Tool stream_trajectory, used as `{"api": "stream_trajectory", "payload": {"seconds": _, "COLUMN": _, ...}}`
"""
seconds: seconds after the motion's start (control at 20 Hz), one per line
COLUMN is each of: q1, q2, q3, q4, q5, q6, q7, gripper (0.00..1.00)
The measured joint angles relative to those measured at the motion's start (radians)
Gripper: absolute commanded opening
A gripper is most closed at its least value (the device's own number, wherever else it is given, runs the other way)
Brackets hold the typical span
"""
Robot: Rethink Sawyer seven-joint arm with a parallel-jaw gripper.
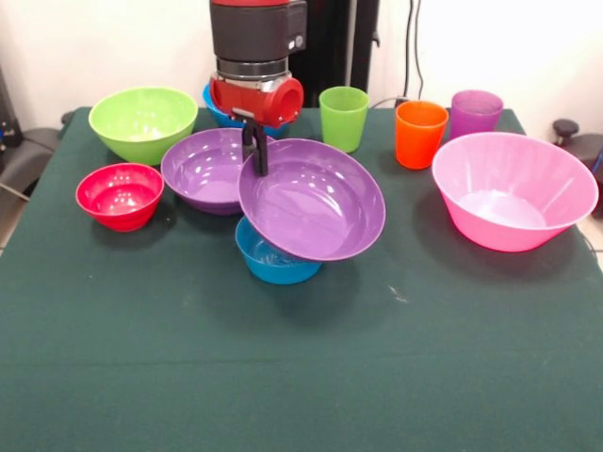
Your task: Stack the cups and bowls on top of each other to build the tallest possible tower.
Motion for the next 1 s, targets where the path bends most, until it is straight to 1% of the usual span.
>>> {"api": "stream_trajectory", "payload": {"seconds": 0.3, "q1": -0.012, "q2": 0.025, "q3": 0.000, "q4": -0.012, "q5": -0.028, "q6": -0.001, "q7": 0.000, "gripper": 0.00}}
{"api": "stream_trajectory", "payload": {"seconds": 0.55, "q1": -0.013, "q2": 0.045, "q3": 0.001, "q4": -0.041, "q5": -0.043, "q6": 0.000, "q7": 0.000, "gripper": 0.00}}
{"api": "stream_trajectory", "payload": {"seconds": 1.0, "q1": -0.014, "q2": 0.047, "q3": 0.002, "q4": -0.060, "q5": -0.048, "q6": 0.000, "q7": 0.000, "gripper": 0.00}}
